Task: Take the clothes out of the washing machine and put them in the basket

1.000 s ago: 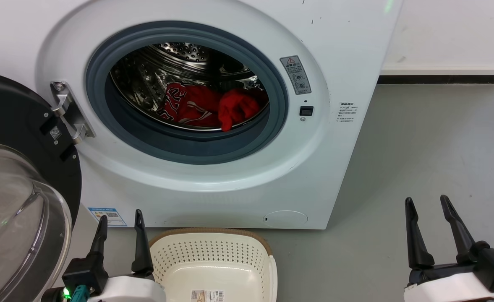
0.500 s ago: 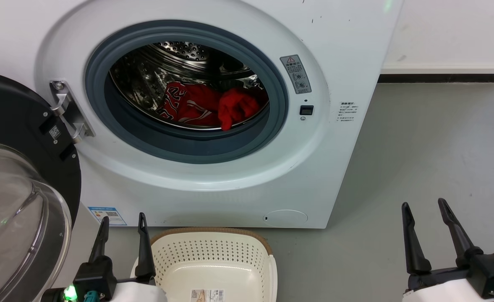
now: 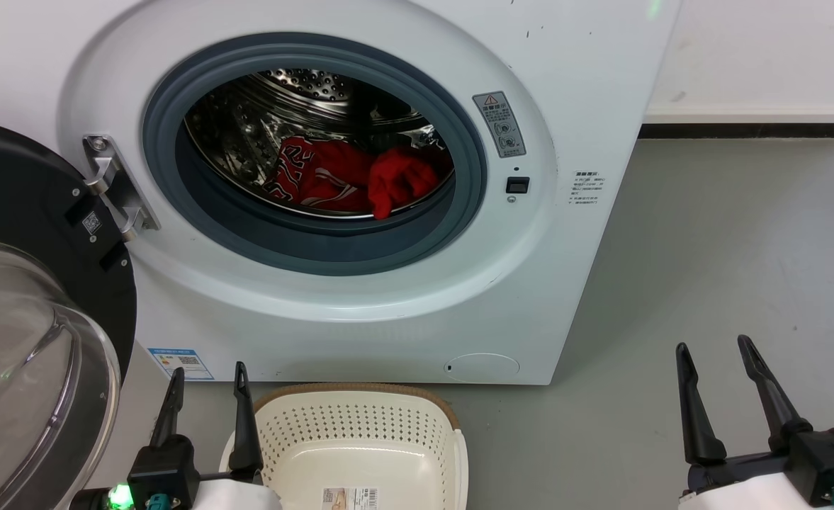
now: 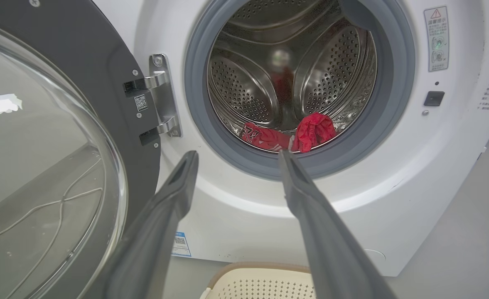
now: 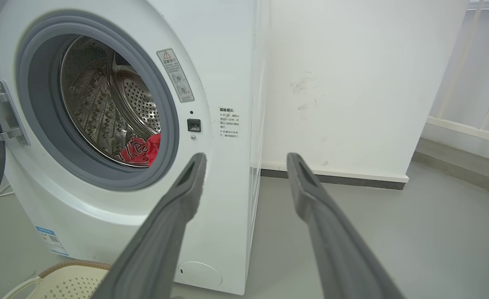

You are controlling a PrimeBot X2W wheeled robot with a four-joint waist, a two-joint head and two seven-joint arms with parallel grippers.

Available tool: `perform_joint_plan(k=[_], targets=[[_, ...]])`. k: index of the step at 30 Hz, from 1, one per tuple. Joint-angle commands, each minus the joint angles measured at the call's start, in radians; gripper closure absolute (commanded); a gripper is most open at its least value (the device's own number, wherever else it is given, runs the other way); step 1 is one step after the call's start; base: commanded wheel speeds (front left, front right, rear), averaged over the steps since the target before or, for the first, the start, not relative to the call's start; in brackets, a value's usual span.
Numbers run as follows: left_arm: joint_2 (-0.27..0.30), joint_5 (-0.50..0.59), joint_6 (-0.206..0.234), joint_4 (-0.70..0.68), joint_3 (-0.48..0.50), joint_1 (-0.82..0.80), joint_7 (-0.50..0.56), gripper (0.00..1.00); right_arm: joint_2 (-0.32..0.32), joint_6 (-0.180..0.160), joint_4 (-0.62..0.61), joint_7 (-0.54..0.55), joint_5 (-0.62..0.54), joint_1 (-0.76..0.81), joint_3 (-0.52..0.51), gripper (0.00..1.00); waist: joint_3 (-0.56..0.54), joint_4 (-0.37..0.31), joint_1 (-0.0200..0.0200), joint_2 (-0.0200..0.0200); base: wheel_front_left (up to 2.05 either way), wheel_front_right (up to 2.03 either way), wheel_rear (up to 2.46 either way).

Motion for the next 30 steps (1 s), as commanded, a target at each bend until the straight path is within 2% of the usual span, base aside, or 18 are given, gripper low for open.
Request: perform_joint_plan(k=[1, 16, 25, 26, 30], targets=[[-0.001, -0.002, 0.004, 0.002, 0.002, 0.010, -0.005, 0.00, 0.001, 0.000, 0.001, -0.004, 0.002, 0.012, 0.001, 0.00, 0.000, 0.000, 0.0000, 0.0000, 0.00, 0.00, 0.00], [-0.001, 0.000, -0.003, 0.025, 0.001, -0.042, -0.004, 0.00, 0.001, 0.000, -0.005, -0.004, -0.011, -0.003, 0.007, 0.00, 0.021, -0.003, 0.0000, 0.0000, 0.00, 0.00, 0.00], [0.021, 0.017, -0.076, 0.137, 0.000, -0.213, -0.004, 0.00, 0.001, 0.000, -0.017, -0.003, -0.022, -0.046, 0.017, 0.00, 0.086, -0.028, 0.0000, 0.0000, 0.00, 0.00, 0.00], [0.034, 0.021, -0.093, 0.184, -0.001, -0.275, -0.004, 0.00, 0.001, 0.000, -0.020, -0.003, -0.023, -0.057, 0.019, 0.00, 0.108, -0.039, 0.0000, 0.0000, 0.00, 0.00, 0.00], [0.059, 0.031, -0.117, 0.264, -0.005, -0.385, -0.004, 0.00, 0.001, 0.000, -0.024, -0.003, -0.025, -0.076, 0.021, 0.00, 0.144, -0.058, 0.0000, 0.0000, 0.00, 0.00, 0.00]])
